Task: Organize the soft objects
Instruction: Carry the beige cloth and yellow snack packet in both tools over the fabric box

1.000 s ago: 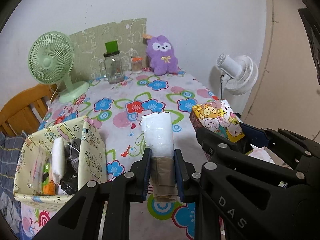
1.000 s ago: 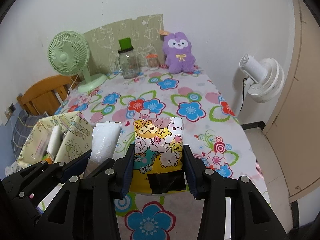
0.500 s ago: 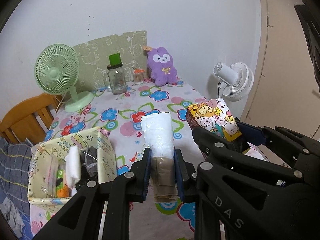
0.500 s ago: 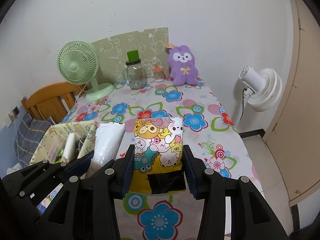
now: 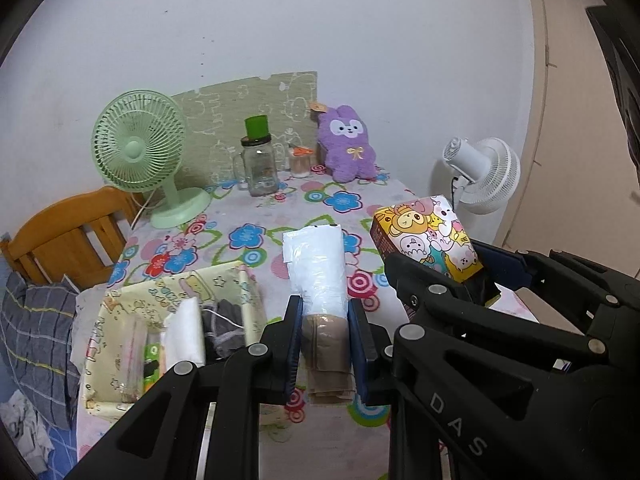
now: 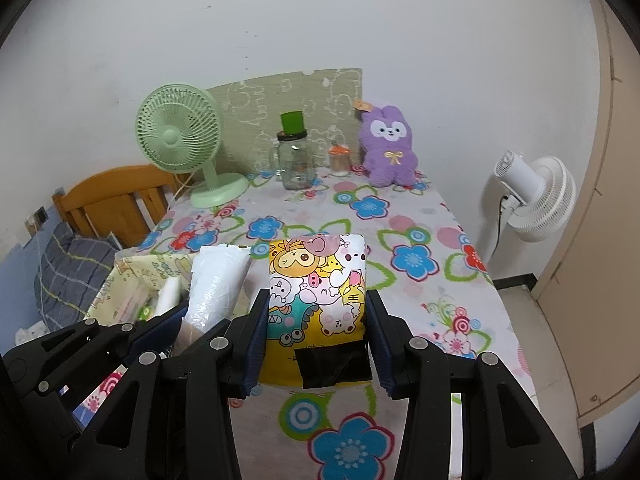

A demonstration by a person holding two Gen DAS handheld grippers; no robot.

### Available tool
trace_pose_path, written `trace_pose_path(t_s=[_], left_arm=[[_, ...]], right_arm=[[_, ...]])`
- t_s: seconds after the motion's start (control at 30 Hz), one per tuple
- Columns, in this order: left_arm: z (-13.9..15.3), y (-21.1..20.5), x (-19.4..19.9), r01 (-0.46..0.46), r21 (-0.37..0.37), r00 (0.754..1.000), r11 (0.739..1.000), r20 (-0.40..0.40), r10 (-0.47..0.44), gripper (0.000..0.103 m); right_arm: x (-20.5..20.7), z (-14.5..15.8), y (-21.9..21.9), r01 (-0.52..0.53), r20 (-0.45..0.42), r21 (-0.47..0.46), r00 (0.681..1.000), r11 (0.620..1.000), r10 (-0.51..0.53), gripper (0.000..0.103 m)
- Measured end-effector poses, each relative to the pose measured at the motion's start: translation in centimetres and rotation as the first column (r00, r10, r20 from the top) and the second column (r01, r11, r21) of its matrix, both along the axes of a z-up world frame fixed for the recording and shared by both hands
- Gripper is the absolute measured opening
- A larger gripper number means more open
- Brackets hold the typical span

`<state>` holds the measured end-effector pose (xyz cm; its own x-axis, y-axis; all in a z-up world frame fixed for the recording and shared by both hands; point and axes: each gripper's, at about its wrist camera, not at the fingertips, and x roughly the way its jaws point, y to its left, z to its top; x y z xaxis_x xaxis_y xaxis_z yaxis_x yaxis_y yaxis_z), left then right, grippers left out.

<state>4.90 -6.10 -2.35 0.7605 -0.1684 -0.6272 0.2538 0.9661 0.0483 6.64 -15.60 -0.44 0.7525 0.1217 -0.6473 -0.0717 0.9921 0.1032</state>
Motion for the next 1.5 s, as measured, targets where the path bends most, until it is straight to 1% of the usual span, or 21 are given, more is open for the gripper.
trace_pose_path(t_s=[0.43,0.6,0.97,1.13,1.33,1.5], left_arm=[[0.1,3.4,1.3,-0.069,0.004,0.998,0.998,0.002,0.069,0.022],[0.0,5.0,1.8,-0.105,0.015,0.994,0.994,-0.003,0.105,0.022],[-0.7,8.3,3.3,-0.167,0.027,0.986,0.986,-0.021,0.168,0.022],[-1.2,9.8,4.0,-0.192,0.05,0.981,0.98,-0.025,0.193,0.022],[-2.2,11.3,4.9,-0.21,0.057,0.976,0.976,-0.045,0.212,0.022],[-3.1,12.6,5.4,-0.218,0.084,0.973,0.972,-0.06,0.224,0.022]], right_arm=[[1.6,0.3,3.5,-0.064,0.004,-0.008,0.998,0.998,0.064,0.048],[2.6,0.0,5.2,-0.097,-0.001,0.011,0.995,0.995,0.097,0.048],[4.7,-0.9,8.9,-0.159,-0.026,0.02,0.987,0.987,0.16,0.048],[5.6,-1.5,10.3,-0.18,-0.044,0.03,0.983,0.983,0.181,0.048],[6.3,-2.1,12.0,-0.211,-0.061,0.03,0.975,0.977,0.212,0.048],[6.9,-3.1,13.2,-0.237,-0.086,0.031,0.967,0.971,0.239,0.048]])
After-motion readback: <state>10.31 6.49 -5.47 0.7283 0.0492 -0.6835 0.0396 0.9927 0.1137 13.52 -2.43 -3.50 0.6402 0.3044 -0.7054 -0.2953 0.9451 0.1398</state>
